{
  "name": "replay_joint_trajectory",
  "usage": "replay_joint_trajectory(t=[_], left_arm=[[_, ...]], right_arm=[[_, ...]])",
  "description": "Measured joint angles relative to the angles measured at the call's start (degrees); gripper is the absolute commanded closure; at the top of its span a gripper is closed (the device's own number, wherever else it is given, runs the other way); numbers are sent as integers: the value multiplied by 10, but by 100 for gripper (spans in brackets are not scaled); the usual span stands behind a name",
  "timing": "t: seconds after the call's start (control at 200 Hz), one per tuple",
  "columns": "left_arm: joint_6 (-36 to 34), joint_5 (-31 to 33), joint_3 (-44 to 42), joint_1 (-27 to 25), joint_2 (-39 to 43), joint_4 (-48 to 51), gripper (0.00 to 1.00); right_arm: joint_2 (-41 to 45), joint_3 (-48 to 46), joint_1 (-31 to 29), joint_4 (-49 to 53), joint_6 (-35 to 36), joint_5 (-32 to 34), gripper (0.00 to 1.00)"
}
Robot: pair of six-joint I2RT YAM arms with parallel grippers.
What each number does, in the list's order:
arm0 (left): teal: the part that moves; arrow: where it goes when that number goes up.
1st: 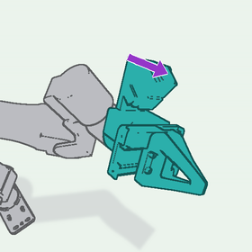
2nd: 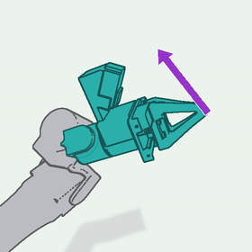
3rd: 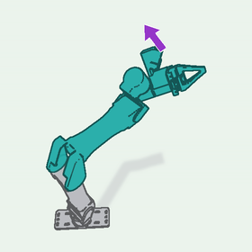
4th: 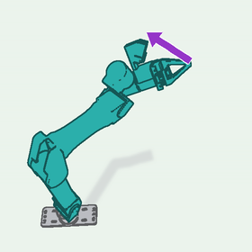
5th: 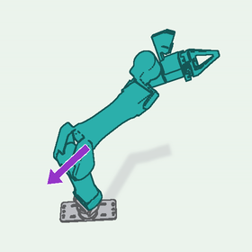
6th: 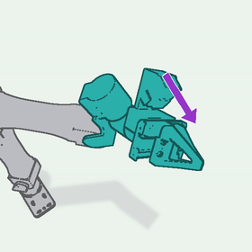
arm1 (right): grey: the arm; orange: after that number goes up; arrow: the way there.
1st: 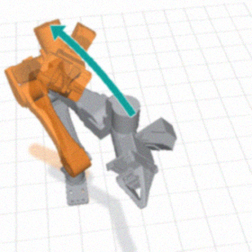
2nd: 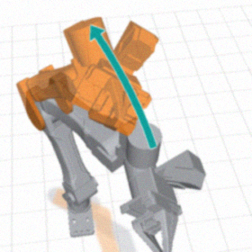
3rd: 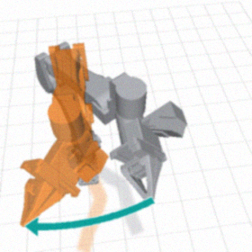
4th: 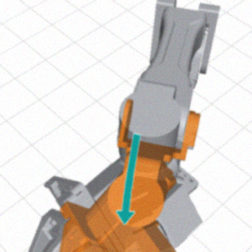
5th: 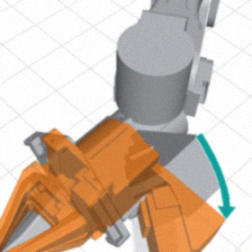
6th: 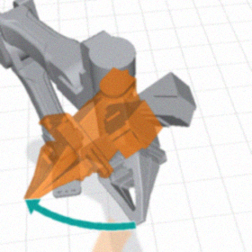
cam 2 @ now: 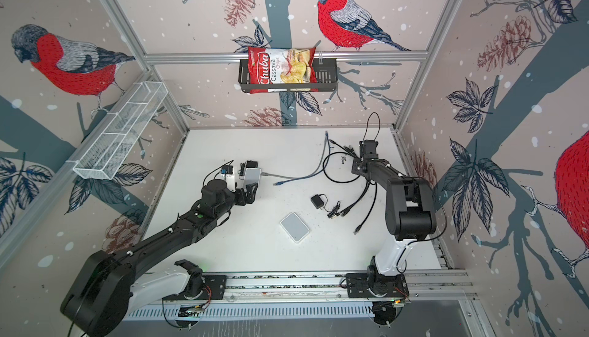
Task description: Insert the plug into the switch port
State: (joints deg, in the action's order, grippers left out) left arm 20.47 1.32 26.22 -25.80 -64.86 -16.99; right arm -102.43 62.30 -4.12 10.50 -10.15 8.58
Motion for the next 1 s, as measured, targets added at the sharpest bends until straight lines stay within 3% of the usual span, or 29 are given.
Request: replay_joint_trajectory(t=[0.8,1.001], left_arm=[[1,-26,-2,-5,-25,-49,3],[-6,-26,3,-9,-26,-49,3]], right_arm=[[-21,-28,28,-2,-2,24,78],[-31,-24,31,-7,0,15,96]])
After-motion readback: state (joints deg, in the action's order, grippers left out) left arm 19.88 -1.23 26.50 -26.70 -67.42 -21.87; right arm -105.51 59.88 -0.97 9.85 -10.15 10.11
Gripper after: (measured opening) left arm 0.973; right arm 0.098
